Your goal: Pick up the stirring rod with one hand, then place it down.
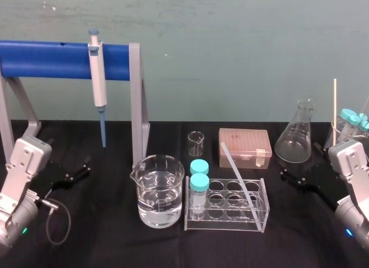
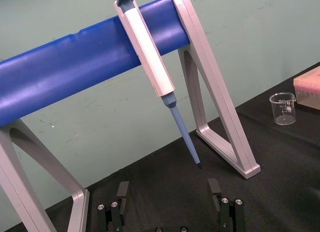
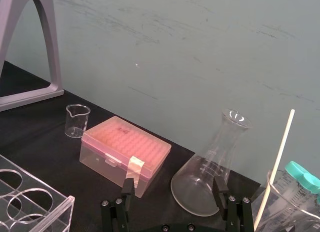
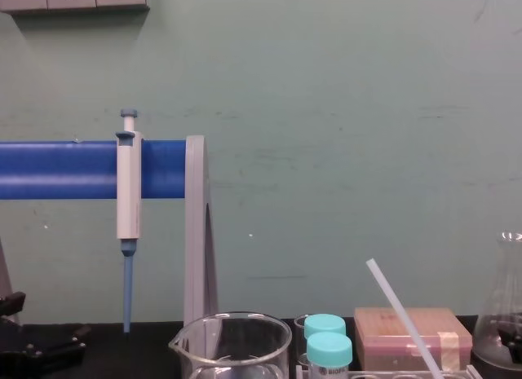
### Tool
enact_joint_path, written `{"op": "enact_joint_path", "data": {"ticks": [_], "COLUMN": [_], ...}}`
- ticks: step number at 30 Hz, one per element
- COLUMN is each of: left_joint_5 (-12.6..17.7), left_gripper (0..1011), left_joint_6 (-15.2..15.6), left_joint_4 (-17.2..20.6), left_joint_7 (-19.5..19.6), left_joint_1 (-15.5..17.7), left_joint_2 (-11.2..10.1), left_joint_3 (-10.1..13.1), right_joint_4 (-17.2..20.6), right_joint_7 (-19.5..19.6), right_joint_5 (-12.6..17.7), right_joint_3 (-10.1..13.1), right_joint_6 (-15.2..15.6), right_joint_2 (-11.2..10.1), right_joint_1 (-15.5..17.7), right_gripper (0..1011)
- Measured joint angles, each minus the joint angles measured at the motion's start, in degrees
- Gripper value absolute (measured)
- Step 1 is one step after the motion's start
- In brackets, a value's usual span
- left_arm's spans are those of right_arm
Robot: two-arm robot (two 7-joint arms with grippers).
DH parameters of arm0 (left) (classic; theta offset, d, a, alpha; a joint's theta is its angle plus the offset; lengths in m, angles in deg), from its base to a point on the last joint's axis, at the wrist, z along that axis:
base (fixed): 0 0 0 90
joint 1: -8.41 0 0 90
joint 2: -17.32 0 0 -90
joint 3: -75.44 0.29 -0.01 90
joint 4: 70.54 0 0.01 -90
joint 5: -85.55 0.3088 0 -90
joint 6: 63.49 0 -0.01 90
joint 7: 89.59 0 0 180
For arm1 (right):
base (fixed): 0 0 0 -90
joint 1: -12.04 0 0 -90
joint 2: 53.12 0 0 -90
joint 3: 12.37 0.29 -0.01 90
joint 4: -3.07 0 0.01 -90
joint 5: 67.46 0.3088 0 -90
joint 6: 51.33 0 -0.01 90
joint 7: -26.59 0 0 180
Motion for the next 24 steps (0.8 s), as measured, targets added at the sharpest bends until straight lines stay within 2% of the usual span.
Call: {"op": "enact_joint_path", "data": {"ticks": [24], "left_joint_5": [0.0], "left_gripper": [1000], "left_joint_6": [0.0], "left_joint_4": [0.0], "left_joint_7": [0.0], "left_joint_1": [0.0], "left_joint_2": [0.0], "left_joint_3": [0.0], "right_joint_4": [0.0], "right_joint_7": [0.0], "right_joint_5": [0.0], "right_joint_3": [0.0], "right_joint_6": [0.0], "right_joint_2": [0.0], "right_joint_1": [0.0], "right_gripper": [1000]}}
